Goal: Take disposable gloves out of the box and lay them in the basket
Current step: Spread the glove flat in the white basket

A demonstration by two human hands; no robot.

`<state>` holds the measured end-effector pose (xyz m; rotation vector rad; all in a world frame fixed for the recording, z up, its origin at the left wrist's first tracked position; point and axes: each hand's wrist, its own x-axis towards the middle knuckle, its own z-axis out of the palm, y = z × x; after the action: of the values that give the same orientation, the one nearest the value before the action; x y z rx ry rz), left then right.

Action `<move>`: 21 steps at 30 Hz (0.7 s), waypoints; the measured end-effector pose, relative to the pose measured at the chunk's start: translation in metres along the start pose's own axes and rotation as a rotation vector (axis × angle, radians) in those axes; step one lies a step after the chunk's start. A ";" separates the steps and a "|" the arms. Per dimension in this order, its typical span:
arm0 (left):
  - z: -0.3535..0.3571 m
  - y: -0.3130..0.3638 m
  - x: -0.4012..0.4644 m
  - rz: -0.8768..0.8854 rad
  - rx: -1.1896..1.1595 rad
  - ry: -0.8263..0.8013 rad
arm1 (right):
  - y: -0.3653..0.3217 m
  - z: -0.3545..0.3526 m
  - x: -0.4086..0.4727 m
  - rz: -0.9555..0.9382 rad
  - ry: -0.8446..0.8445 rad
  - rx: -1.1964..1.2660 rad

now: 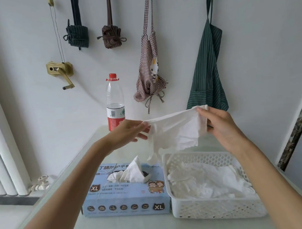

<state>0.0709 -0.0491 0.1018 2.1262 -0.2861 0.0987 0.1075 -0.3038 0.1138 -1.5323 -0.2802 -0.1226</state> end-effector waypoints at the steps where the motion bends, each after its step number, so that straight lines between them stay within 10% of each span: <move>1: 0.008 0.002 0.001 0.012 0.039 -0.002 | -0.002 -0.006 -0.003 -0.028 0.018 -0.072; 21: 0.126 0.034 0.052 0.235 0.037 -0.027 | -0.021 -0.065 -0.003 -0.352 -0.094 -0.698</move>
<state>0.1078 -0.1808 0.0712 2.1242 -0.5535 0.2140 0.1064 -0.3692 0.1322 -2.1703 -0.6272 -0.4644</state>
